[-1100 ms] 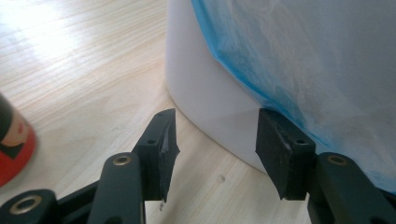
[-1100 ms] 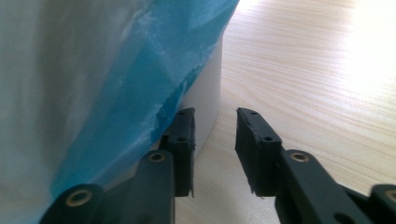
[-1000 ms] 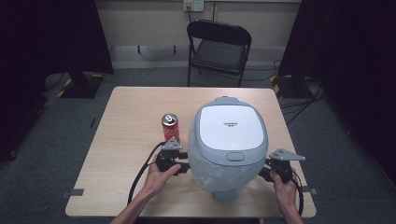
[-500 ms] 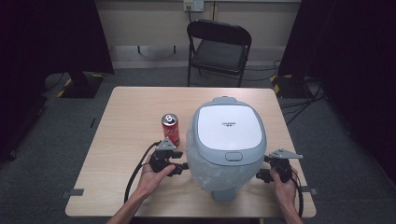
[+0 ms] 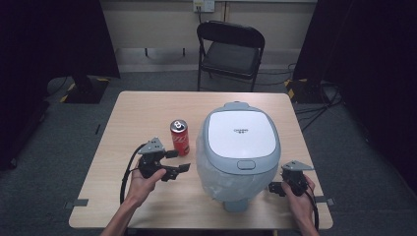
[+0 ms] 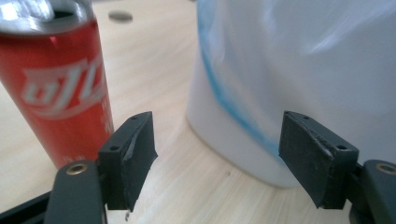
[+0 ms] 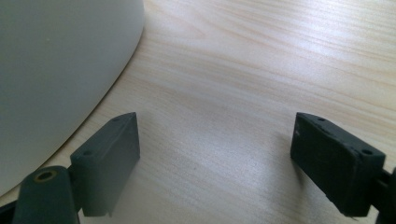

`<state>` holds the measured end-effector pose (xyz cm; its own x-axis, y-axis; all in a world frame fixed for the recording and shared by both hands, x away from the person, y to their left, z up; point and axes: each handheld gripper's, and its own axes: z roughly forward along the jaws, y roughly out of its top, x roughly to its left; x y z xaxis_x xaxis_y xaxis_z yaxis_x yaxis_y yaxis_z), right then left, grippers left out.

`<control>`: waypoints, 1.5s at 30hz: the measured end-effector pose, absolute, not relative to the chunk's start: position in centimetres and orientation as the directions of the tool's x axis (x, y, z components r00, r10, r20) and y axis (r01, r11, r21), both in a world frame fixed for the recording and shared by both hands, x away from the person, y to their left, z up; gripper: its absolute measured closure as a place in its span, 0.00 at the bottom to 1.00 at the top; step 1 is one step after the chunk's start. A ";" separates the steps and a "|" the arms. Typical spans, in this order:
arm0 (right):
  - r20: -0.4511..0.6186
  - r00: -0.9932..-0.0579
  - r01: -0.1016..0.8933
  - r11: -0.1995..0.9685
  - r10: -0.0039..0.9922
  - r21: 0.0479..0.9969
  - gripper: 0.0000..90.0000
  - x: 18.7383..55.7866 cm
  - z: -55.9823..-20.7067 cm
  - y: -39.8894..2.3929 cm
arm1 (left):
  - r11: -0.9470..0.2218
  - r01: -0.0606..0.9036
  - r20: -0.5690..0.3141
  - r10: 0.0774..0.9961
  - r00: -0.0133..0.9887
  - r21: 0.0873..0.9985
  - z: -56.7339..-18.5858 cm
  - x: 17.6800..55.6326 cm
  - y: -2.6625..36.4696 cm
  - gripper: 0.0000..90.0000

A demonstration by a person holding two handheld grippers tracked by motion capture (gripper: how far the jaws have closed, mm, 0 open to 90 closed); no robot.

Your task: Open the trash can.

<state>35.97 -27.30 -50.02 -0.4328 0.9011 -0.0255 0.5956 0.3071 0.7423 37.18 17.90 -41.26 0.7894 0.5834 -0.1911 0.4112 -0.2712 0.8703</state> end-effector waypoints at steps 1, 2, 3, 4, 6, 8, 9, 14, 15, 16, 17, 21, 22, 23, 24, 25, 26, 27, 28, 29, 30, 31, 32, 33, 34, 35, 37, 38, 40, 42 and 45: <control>-0.026 -0.433 0.596 0.307 0.901 0.742 0.16 36.0 -50.0 -27.3 | -0.266 0.400 -0.186 0.580 0.793 0.877 -40.9 37.1 18.0 0.30; -0.026 -0.432 0.596 0.307 0.902 0.742 0.16 36.0 -50.0 -27.3 | -0.258 0.385 -0.172 0.589 0.790 0.886 -39.9 36.8 18.2 0.29; -0.026 -0.432 0.596 0.307 0.902 0.742 0.16 36.0 -50.0 -27.3 | -0.258 0.385 -0.172 0.589 0.790 0.886 -39.9 36.8 18.2 0.29; -0.026 -0.431 0.596 0.307 0.902 0.742 0.16 36.0 -50.0 -27.3 | -0.256 0.366 -0.144 0.611 0.778 0.895 -38.9 36.5 18.4 0.29; -0.026 -0.431 0.597 0.306 0.902 0.742 0.16 36.0 -50.0 -27.3 | -0.248 0.345 -0.125 0.622 0.773 0.905 -38.0 36.2 18.7 0.28; -0.026 -0.431 0.596 0.306 0.902 0.742 0.16 36.0 -50.0 -27.3 | -0.232 0.334 -0.126 0.620 0.775 0.914 -37.1 35.9 18.9 0.30; -0.026 -0.432 0.596 0.307 0.902 0.742 0.16 36.0 -50.0 -27.3 | -0.232 0.334 -0.126 0.620 0.775 0.914 -37.1 35.9 18.9 0.31; -0.026 -0.432 0.596 0.307 0.902 0.742 0.16 36.0 -50.0 -27.3 | -0.209 0.283 -0.111 0.588 0.801 0.936 -34.9 35.1 19.1 0.35; -0.026 -0.432 0.596 0.307 0.902 0.742 0.16 36.0 -50.0 -27.3 | -0.202 0.274 -0.111 0.581 0.807 0.940 -34.4 35.0 19.1 0.37; -0.026 -0.431 0.597 0.306 0.902 0.742 0.16 36.0 -50.0 -27.3 | -0.190 0.267 -0.114 0.573 0.811 0.945 -33.9 34.8 19.0 0.40; -0.026 -0.432 0.596 0.307 0.902 0.742 0.16 36.0 -50.0 -27.3 | -0.176 0.261 -0.120 0.563 0.818 0.949 -33.4 34.8 19.0 0.44; -0.026 -0.432 0.597 0.307 0.902 0.742 0.16 36.0 -50.0 -27.3 | -0.142 0.232 -0.126 0.525 0.842 0.962 -31.5 34.4 18.7 0.65; -0.025 -0.431 0.597 0.306 0.902 0.742 0.16 36.0 -50.0 -27.3 | -0.119 0.221 -0.131 0.511 0.850 0.968 -30.5 34.2 18.4 0.74; -0.025 -0.431 0.597 0.306 0.902 0.742 0.16 36.0 -50.0 -27.3 | -0.119 0.221 -0.131 0.511 0.850 0.968 -30.5 34.2 18.4 0.79; -0.026 -0.432 0.596 0.307 0.902 0.742 0.16 36.0 -50.0 -27.3 | -0.131 0.207 -0.115 0.501 0.858 0.970 -29.8 34.0 17.9 0.82; -0.026 -0.432 0.596 0.307 0.902 0.742 0.16 36.0 -50.0 -27.3 | -0.131 0.207 -0.115 0.501 0.858 0.970 -29.8 34.0 17.9 0.85; -0.026 -0.432 0.596 0.307 0.902 0.742 0.16 36.0 -50.0 -27.3 | -0.142 0.202 -0.109 0.488 0.866 0.969 -29.5 34.0 17.5 0.85; -0.026 -0.432 0.596 0.307 0.902 0.742 0.16 36.0 -50.0 -27.3 | -0.141 0.202 -0.114 0.470 0.875 0.969 -29.2 33.9 17.1 0.89; -0.026 -0.432 0.596 0.307 0.902 0.742 0.16 36.0 -50.0 -27.3 | -0.143 0.190 -0.108 0.446 0.888 0.971 -28.7 33.6 16.5 0.95; -0.026 -0.432 0.596 0.307 0.902 0.742 0.16 36.0 -50.0 -27.3 | -0.143 0.190 -0.108 0.446 0.888 0.971 -28.7 33.6 16.5 0.97; -0.025 -0.432 0.597 0.306 0.902 0.742 0.16 36.0 -50.0 -27.3 | -0.142 0.176 -0.102 0.419 0.902 0.974 -28.2 33.2 15.5 1.00; -0.025 -0.432 0.597 0.306 0.902 0.742 0.16 36.0 -50.0 -27.3 | -0.142 0.176 -0.102 0.419 0.902 0.974 -28.2 33.2 15.5 1.00; -0.025 -0.431 0.597 0.306 0.902 0.742 0.16 36.0 -50.0 -27.3 | -0.145 0.168 -0.100 0.388 0.916 0.975 -27.9 33.0 14.8 1.00; -0.026 -0.432 0.596 0.307 0.902 0.742 0.16 36.0 -50.0 -27.3 | -0.161 0.154 -0.085 0.368 0.926 0.975 -27.6 32.7 13.9 1.00; -0.025 -0.431 0.597 0.306 0.902 0.742 0.16 36.0 -50.0 -27.3 | -0.171 0.147 -0.079 0.356 0.931 0.974 -27.4 32.6 13.2 1.00; -0.025 -0.431 0.597 0.306 0.902 0.742 0.16 36.0 -50.0 -27.3 | -0.171 0.147 -0.079 0.356 0.931 0.974 -27.4 32.6 13.2 1.00; -0.022 -0.434 0.598 0.306 0.901 0.741 0.15 36.0 -50.0 -27.3 | -0.188 0.142 -0.076 0.318 0.945 0.972 -27.4 32.6 11.9 1.00; -0.022 -0.434 0.598 0.306 0.901 0.741 0.15 36.0 -50.0 -27.3 | -0.199 0.138 -0.072 0.307 0.949 0.970 -27.4 32.7 11.2 1.00; -0.022 -0.436 0.597 0.307 0.900 0.741 0.15 36.0 -50.0 -27.3 | -0.217 0.141 -0.079 0.270 0.960 0.966 -27.5 32.7 9.7 1.00; -0.022 -0.435 0.597 0.307 0.900 0.741 0.15 36.0 -50.0 -27.3 | -0.243 0.151 -0.092 0.235 0.968 0.958 -27.7 32.7 7.9 1.00; -0.022 -0.436 0.597 0.307 0.900 0.741 0.15 36.0 -50.0 -27.3 | -0.265 0.156 -0.098 0.220 0.971 0.952 -28.0 32.5 6.7 1.00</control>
<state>36.02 -27.31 -50.02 -0.4356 0.8999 -0.0217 0.5973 0.3070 0.7409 32.48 6.66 -28.01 0.9707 0.2197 -0.0977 0.1558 -0.2652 0.9515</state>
